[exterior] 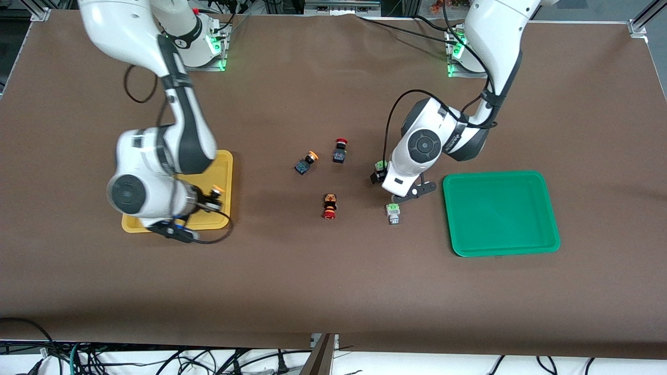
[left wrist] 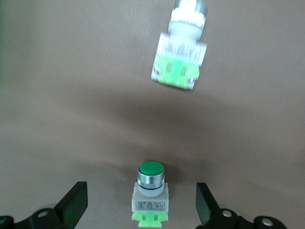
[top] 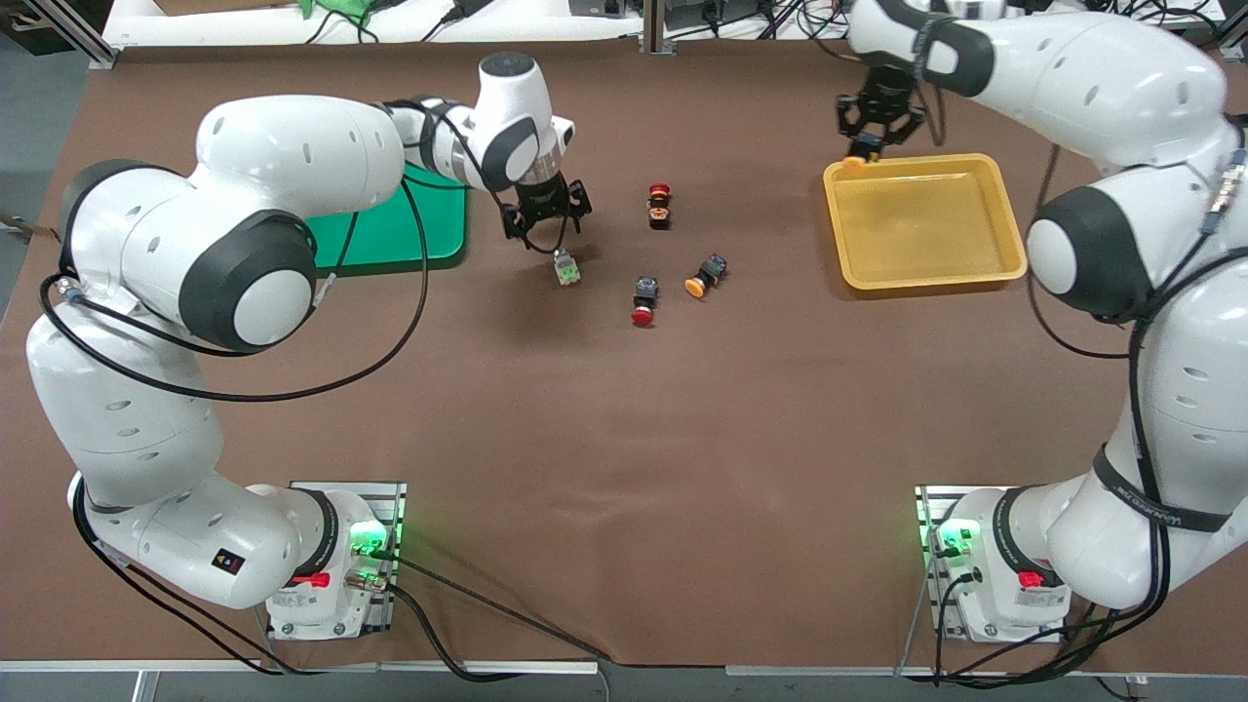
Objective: Place green and yellow buttons in trays
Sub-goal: 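Carry the blue button into the yellow tray with the right gripper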
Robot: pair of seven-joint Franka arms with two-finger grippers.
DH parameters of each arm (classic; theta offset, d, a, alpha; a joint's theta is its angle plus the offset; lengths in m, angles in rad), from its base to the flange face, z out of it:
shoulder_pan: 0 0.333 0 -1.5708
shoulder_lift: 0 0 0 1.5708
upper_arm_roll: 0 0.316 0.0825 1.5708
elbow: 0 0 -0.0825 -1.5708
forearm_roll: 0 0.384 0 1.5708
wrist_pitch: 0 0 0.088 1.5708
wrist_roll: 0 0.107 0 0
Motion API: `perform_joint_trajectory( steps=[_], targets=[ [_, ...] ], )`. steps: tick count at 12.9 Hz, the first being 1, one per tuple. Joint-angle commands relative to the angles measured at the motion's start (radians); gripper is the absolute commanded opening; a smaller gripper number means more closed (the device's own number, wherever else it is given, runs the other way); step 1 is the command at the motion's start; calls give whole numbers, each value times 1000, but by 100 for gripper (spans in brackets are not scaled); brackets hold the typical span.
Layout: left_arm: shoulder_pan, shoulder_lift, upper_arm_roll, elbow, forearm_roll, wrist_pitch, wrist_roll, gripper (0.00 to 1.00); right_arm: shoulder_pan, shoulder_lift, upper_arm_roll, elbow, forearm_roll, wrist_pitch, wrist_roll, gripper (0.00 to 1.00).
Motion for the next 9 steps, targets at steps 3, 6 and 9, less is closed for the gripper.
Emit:
perform_joint_trajectory(
  steps=[3,6,9],
  targets=[
    [-76,-12,14,-69,17,65,-88,100,15,-119,-58,-541,16,534,-282,48],
    [-87,-9,16,-74,45,67,-99,75,15,-122,-57,-409,22,345,-214,85],
    [-87,10,15,-71,107,71,-104,50,36,-104,-8,-184,42,78,74,86]
  ],
)
